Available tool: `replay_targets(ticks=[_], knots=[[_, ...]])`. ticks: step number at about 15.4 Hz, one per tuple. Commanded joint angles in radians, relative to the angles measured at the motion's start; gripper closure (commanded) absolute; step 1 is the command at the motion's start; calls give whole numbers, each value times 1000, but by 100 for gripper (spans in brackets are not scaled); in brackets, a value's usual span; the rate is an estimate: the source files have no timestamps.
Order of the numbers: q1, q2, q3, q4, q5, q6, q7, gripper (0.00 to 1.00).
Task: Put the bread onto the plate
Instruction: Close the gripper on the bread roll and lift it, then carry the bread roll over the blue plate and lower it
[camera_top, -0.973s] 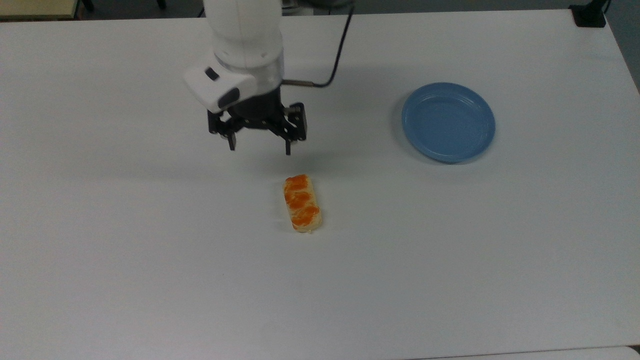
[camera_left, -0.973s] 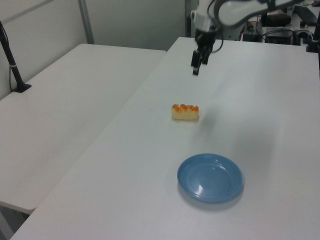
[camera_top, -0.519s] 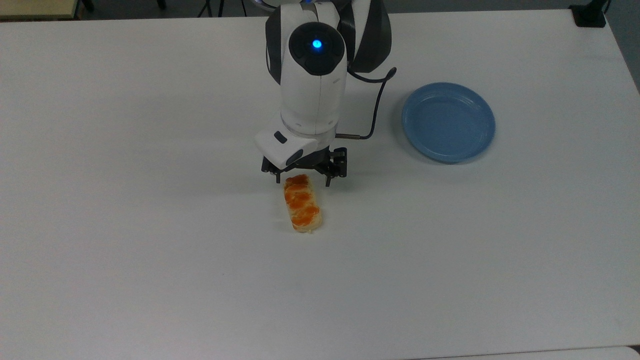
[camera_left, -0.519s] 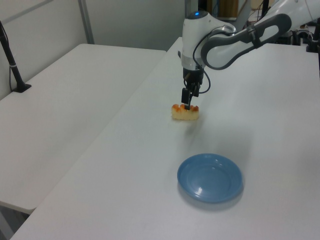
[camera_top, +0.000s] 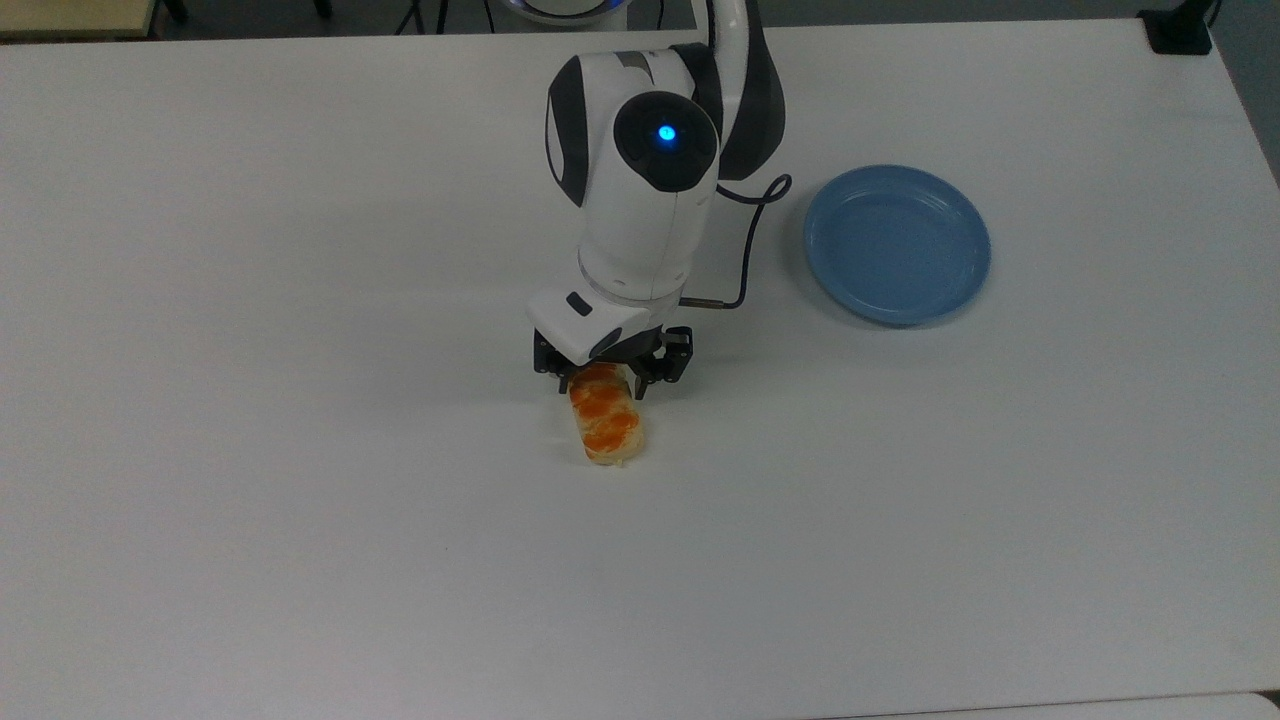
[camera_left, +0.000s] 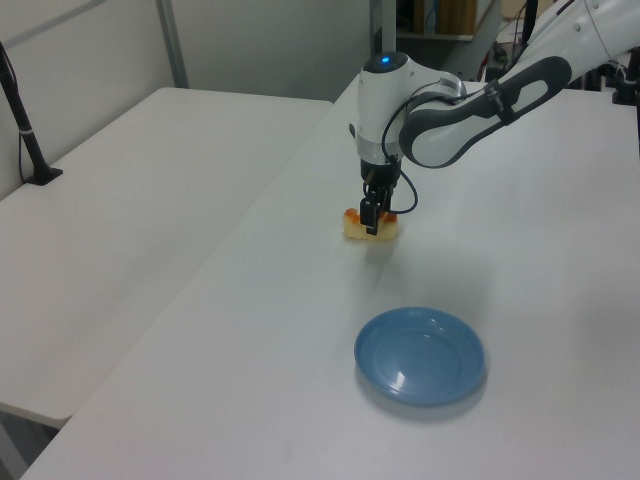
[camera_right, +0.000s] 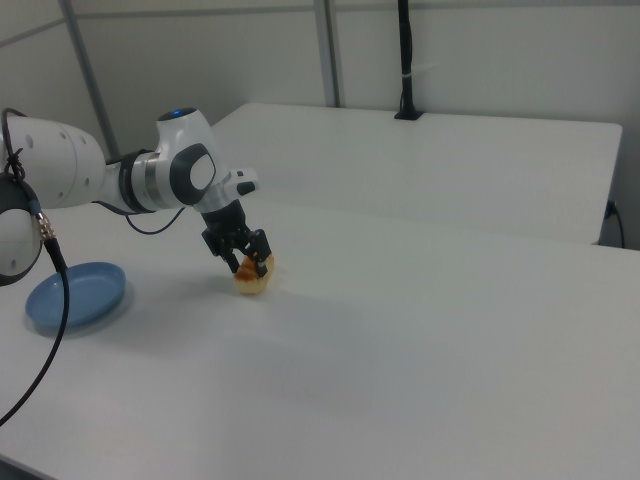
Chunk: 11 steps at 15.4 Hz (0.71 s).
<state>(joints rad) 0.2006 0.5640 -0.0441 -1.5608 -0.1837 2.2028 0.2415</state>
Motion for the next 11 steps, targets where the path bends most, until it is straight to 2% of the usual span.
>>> replay_targets(ticks=[1, 4, 7, 11], knots=[[-1, -24, 61, 5, -43, -6, 51, 56], [8, -94, 122, -1, -45, -122, 62, 58], [7, -167, 220, -22, -45, -236, 70, 58], [19, -182, 334, -37, -45, -313, 229, 58]])
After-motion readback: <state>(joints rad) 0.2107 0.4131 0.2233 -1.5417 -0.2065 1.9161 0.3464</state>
